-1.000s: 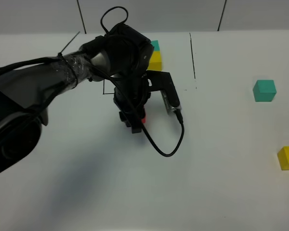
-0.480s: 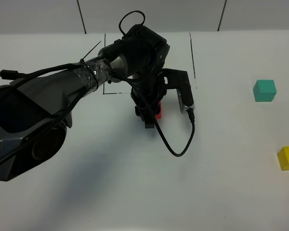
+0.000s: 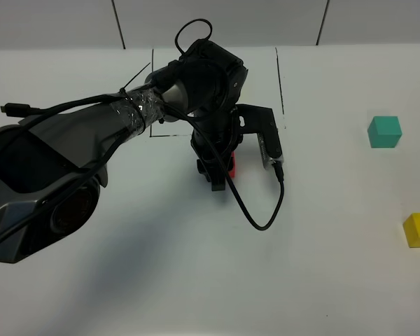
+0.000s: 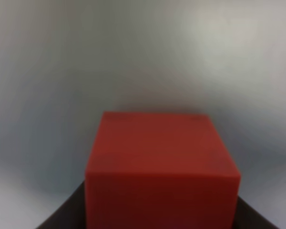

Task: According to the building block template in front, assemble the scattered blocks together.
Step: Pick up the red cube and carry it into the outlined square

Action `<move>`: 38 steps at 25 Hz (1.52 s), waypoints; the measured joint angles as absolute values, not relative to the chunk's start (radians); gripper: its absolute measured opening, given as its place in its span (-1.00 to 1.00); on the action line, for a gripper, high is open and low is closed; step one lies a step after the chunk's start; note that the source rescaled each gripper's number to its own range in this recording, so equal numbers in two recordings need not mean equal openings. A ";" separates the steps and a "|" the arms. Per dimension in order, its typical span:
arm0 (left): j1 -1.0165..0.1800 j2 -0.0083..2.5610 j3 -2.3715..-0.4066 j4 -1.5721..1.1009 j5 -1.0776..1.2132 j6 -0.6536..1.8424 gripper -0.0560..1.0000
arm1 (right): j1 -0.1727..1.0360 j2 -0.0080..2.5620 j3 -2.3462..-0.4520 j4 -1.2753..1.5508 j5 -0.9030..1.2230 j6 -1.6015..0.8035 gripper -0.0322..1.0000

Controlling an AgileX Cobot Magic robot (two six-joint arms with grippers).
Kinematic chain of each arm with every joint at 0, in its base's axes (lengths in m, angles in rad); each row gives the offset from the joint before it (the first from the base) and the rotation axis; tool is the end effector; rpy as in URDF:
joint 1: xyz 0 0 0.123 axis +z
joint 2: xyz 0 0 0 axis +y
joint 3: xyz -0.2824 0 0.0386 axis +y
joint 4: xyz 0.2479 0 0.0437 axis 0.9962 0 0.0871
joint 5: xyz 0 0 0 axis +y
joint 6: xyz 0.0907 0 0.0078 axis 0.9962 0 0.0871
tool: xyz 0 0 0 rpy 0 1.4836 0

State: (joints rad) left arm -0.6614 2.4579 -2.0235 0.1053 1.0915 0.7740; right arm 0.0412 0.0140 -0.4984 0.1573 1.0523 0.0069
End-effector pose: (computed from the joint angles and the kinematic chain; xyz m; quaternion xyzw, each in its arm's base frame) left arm 0.3987 -0.2995 0.1169 0.6712 0.7367 0.0518 0.0631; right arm -0.0032 0.0123 0.2783 -0.0167 0.8523 0.0909 0.5148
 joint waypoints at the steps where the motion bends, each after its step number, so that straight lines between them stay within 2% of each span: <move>1: -0.661 2.458 -2.023 0.105 1.092 0.775 -0.88 | 0.041 0.014 -0.498 0.157 1.052 0.008 0.54; 38: -0.661 2.476 -2.026 0.107 1.059 0.804 -0.88 | 0.041 0.014 -0.498 0.158 1.051 0.008 0.54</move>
